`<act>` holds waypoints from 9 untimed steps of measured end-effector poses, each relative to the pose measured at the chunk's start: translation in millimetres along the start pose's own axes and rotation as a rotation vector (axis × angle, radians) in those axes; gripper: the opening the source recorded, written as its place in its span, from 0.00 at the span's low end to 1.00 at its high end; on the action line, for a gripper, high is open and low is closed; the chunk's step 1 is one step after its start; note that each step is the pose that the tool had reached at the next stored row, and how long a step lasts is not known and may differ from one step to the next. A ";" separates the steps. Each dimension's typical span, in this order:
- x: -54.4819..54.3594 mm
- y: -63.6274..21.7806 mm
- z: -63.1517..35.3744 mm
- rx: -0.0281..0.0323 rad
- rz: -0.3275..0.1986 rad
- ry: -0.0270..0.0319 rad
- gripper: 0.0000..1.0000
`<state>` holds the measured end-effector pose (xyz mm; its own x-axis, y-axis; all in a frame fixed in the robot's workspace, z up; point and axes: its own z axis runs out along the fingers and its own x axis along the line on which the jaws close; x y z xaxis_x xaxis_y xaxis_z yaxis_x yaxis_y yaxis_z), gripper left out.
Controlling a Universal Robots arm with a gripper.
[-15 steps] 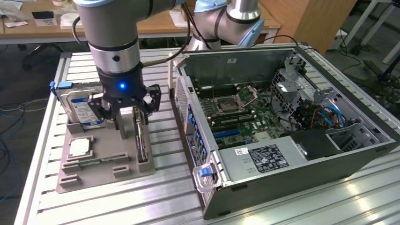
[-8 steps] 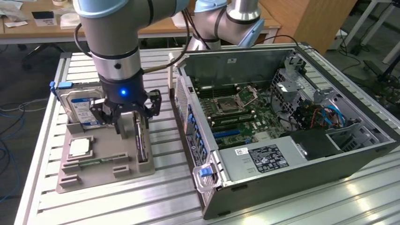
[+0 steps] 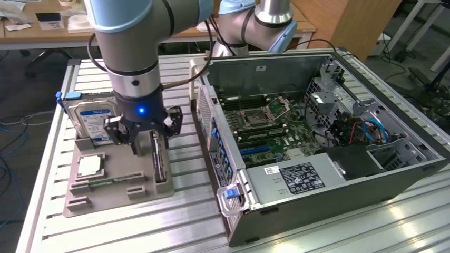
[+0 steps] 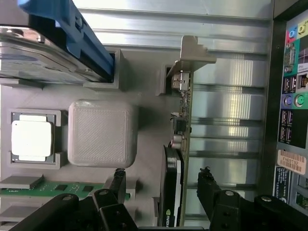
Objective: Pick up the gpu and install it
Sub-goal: 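Pick up the gpu and move the gpu toward the slot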
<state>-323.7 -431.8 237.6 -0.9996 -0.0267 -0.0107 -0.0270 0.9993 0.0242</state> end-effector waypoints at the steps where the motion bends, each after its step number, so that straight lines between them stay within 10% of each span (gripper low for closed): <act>1: -0.4 -0.1 1.8 0.0002 0.000 0.0000 0.71; 9: -4.1 -0.5 16.2 0.0004 0.000 0.0001 0.71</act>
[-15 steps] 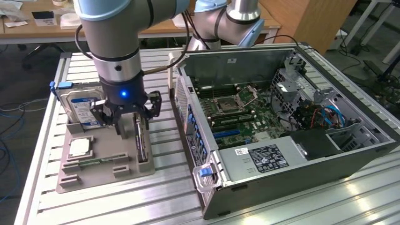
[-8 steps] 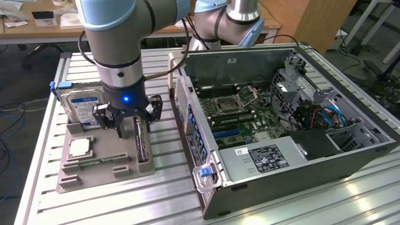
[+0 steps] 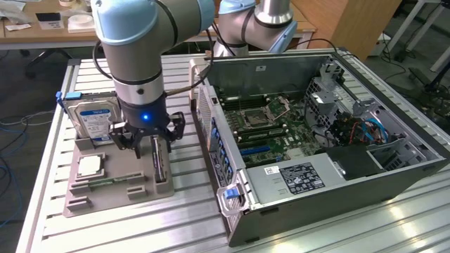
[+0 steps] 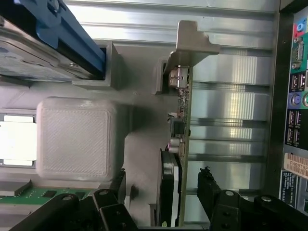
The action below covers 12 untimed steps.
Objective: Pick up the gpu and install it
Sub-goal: 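Pick up the gpu and move the gpu toward the slot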
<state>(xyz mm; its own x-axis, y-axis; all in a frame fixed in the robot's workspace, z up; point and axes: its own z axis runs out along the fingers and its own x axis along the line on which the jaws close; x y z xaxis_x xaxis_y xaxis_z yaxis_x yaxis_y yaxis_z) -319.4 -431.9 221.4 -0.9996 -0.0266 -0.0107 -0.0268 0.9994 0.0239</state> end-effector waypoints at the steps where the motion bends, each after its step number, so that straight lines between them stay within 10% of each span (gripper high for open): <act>1: 0.0 0.0 1.8 -0.0001 0.000 -0.0001 0.71; 12: 0.0 -0.3 10.7 0.0021 0.000 0.0001 0.71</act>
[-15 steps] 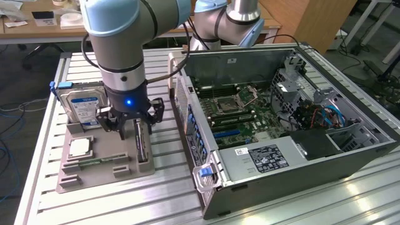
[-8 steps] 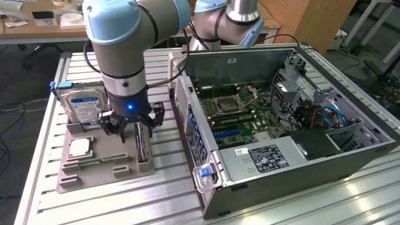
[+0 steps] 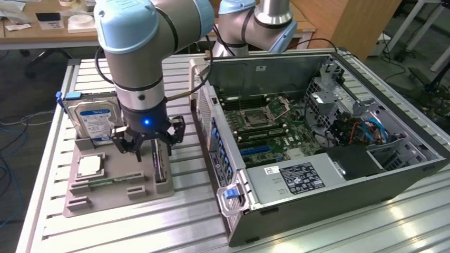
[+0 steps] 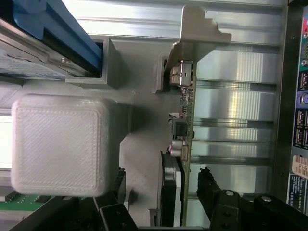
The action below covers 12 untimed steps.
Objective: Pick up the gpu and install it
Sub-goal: 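Pick up the gpu and move the gpu toward the slot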
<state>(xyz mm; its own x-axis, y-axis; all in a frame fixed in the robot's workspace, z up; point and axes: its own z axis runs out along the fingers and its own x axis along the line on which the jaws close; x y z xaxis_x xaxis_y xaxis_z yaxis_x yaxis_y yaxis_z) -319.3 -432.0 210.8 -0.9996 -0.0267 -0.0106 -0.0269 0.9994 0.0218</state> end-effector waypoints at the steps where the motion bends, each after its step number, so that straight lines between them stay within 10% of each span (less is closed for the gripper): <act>1: 0.0 0.0 0.0 0.0001 0.000 0.0001 0.69; 12: -1.7 0.0 1.5 0.0012 0.000 -0.0001 0.49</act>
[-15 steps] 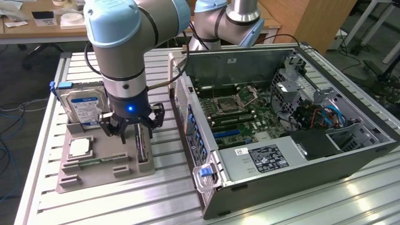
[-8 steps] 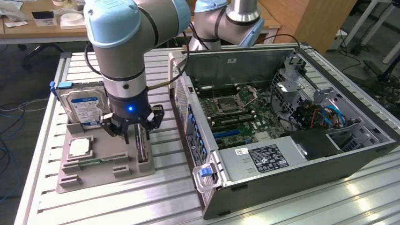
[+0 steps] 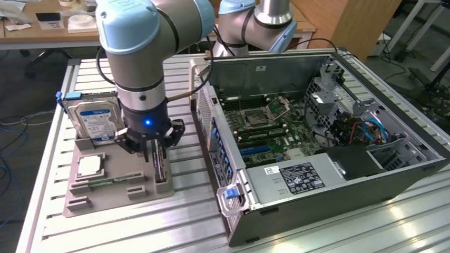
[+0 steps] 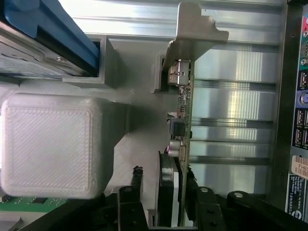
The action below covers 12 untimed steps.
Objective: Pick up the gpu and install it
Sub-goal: 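Pick up the gpu and move the gpu toward the slot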
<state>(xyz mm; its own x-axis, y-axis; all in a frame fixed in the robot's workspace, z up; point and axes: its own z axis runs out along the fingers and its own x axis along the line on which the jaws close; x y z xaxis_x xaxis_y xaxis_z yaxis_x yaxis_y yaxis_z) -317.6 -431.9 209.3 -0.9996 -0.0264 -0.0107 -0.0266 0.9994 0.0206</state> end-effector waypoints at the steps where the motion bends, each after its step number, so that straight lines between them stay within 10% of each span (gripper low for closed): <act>1: -0.1 0.0 0.0 0.0003 0.000 0.0001 0.49; 12: -2.7 -0.1 0.4 0.0004 0.000 0.0001 0.40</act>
<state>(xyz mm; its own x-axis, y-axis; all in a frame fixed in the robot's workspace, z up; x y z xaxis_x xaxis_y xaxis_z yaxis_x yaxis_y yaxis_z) -314.9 -431.9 208.9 -0.9996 -0.0263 -0.0106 -0.0266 0.9994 0.0202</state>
